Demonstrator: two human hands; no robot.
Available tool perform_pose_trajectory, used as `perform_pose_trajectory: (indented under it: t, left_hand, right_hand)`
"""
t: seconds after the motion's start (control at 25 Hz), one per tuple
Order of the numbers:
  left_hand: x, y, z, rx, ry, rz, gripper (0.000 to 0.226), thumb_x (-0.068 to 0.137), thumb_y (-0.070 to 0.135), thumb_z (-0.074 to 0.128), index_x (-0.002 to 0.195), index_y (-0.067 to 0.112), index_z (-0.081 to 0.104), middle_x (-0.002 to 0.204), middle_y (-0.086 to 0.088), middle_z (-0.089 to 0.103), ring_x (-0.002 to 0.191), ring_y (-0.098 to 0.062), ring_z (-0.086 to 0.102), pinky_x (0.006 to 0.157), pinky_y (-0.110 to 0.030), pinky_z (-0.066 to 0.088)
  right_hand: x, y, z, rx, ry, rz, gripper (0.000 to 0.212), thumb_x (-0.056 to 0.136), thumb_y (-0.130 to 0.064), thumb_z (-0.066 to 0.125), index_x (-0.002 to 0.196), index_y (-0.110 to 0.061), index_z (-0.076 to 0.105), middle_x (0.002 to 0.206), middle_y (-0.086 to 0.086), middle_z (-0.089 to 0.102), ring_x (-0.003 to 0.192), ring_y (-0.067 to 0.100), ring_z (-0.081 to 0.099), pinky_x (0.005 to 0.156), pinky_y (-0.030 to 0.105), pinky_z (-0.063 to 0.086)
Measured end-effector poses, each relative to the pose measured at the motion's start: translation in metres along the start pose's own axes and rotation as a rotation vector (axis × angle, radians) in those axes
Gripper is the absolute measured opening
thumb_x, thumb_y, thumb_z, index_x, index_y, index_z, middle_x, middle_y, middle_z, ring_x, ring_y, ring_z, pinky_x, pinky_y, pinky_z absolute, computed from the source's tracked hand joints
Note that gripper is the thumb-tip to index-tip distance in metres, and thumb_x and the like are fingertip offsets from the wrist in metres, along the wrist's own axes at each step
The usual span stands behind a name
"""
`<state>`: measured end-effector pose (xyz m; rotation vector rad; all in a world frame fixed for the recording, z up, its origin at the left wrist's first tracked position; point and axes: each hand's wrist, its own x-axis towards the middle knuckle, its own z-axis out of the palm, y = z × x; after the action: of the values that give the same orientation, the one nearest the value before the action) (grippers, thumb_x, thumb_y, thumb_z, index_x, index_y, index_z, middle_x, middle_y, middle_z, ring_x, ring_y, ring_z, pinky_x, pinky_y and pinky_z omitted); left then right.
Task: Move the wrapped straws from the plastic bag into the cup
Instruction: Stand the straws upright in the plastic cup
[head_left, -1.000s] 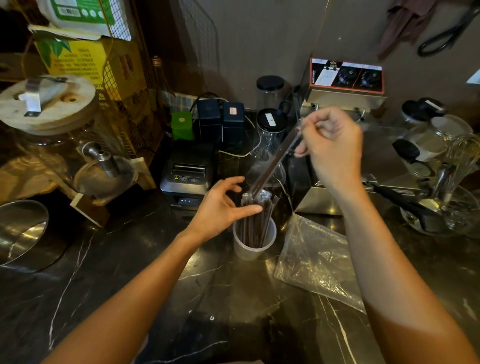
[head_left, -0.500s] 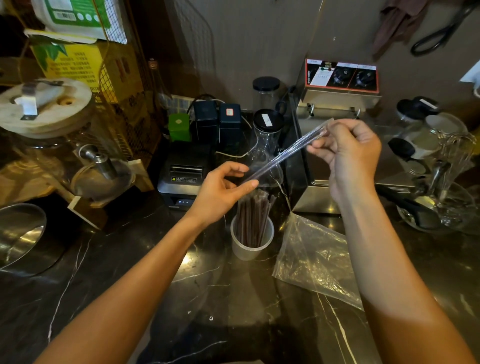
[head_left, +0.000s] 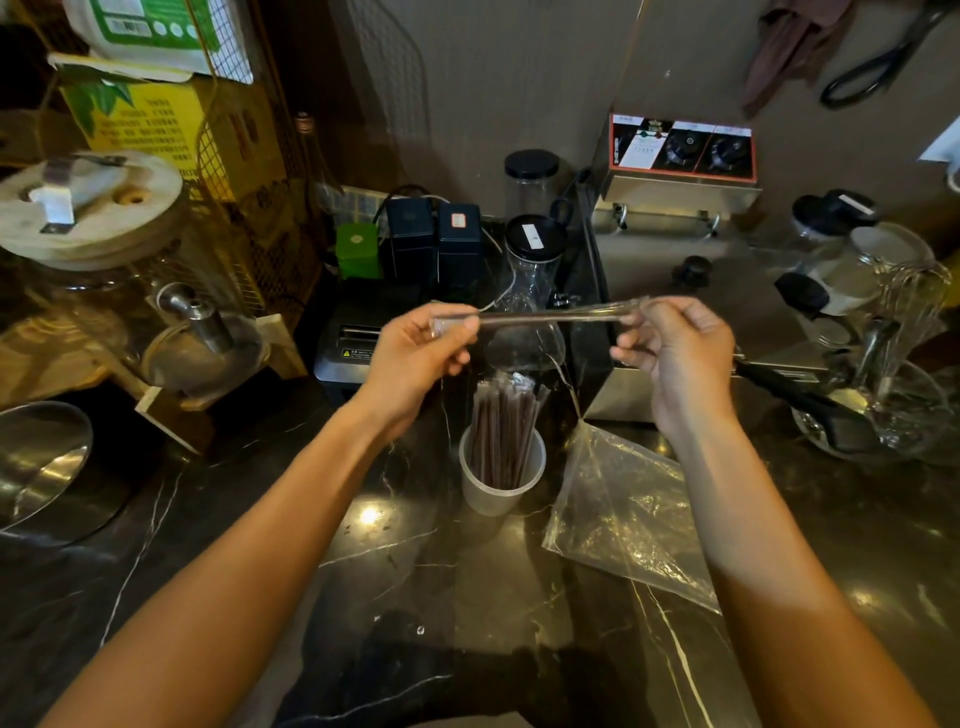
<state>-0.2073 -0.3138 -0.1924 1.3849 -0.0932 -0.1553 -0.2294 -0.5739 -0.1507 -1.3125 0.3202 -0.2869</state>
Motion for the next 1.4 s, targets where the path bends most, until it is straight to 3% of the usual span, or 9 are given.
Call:
perform_pose_trajectory:
  t: [0.12,0.24,0.36,0.52,0.64,0.72,0.92,1.24,1.4]
  left_hand:
    - [0.003,0.011,0.004,-0.038,0.077,0.019,0.010,0.099,0.008,0.063,0.100,0.011,0.073,0.079,0.002,0.071,0.068,-0.004,0.065,0.066,-0.020,0.054]
    - [0.004,0.026,0.005,0.172,0.026,0.084,0.013,0.100,0.006,0.062,0.104,-0.003,0.070,0.083,-0.005,0.069,0.067,-0.004,0.065,0.066,-0.017,0.055]
    - [0.007,0.046,0.004,0.480,-0.131,0.169,0.018,0.099,0.007,0.064,0.108,-0.007,0.071,0.092,-0.015,0.071,0.076,-0.013,0.068,0.069,-0.019,0.058]
    - [0.017,0.072,0.009,0.708,-0.339,0.220,0.014,0.097,0.012,0.068,0.101,0.000,0.074,0.095,-0.015,0.074,0.077,-0.012,0.071,0.070,-0.020,0.059]
    - [0.021,0.075,0.018,0.779,-0.445,0.215,0.011,0.095,0.015,0.070,0.097,0.006,0.076,0.090,-0.008,0.075,0.074,-0.008,0.072,0.070,-0.021,0.060]
    - [0.022,0.068,0.023,0.768,-0.427,0.223,0.011,0.095,0.015,0.071,0.097,0.006,0.076,0.087,-0.011,0.075,0.072,-0.009,0.070,0.070,-0.024,0.060]
    - [0.018,0.038,0.028,0.600,-0.323,0.219,0.014,0.090,0.012,0.077,0.103,0.006,0.076,0.088,-0.013,0.075,0.072,-0.029,0.069,0.075,-0.037,0.061]
    - [0.000,-0.018,0.017,0.773,-0.258,0.143,0.005,0.091,0.015,0.077,0.096,0.015,0.077,0.077,0.005,0.073,0.067,-0.001,0.068,0.071,-0.023,0.058]
    - [-0.002,-0.035,0.015,0.823,-0.099,0.180,0.040,0.081,0.021,0.086,0.118,0.017,0.072,0.087,0.008,0.061,0.063,0.000,0.055,0.068,-0.017,0.049]
  right_hand:
    - [-0.009,0.023,-0.012,-0.115,-0.040,0.130,0.007,0.099,-0.003,0.063,0.096,-0.006,0.068,0.080,0.008,0.074,0.053,0.013,0.062,0.050,0.027,0.060]
    - [-0.017,0.037,-0.023,-0.521,-0.174,0.268,0.005,0.098,-0.009,0.066,0.103,-0.008,0.068,0.093,0.015,0.069,0.052,0.013,0.058,0.048,0.029,0.053]
    - [-0.019,0.033,-0.026,-0.754,-0.331,0.114,0.023,0.096,-0.007,0.064,0.108,-0.024,0.073,0.102,0.007,0.065,0.053,0.001,0.056,0.048,0.021,0.045]
    - [-0.016,0.020,-0.009,-0.844,-0.586,-0.038,0.025,0.092,-0.026,0.070,0.114,-0.035,0.076,0.108,0.000,0.057,0.089,0.014,0.063,0.078,0.032,0.049]
    - [-0.020,0.025,0.006,-0.685,-0.717,-0.035,0.015,0.095,-0.031,0.074,0.108,-0.023,0.079,0.080,-0.001,0.063,0.057,0.020,0.060,0.054,0.033,0.052]
    - [-0.022,0.035,0.013,-0.648,-0.718,-0.067,0.014,0.097,-0.027,0.074,0.091,-0.015,0.077,0.058,-0.005,0.057,0.042,0.013,0.050,0.041,0.027,0.045]
    - [-0.020,0.063,0.022,-0.652,-0.611,-0.084,0.016,0.097,-0.021,0.073,0.086,-0.009,0.074,0.047,-0.006,0.061,0.040,0.012,0.058,0.047,0.034,0.055]
    - [-0.029,0.099,0.015,-1.005,-0.553,-0.143,0.024,0.092,-0.033,0.077,0.075,-0.022,0.064,0.064,0.001,0.070,0.052,0.014,0.067,0.055,0.044,0.059]
    - [-0.027,0.099,0.010,-1.064,-0.487,-0.195,0.019,0.090,-0.038,0.079,0.082,-0.025,0.067,0.071,-0.006,0.070,0.058,0.004,0.062,0.054,0.029,0.048]
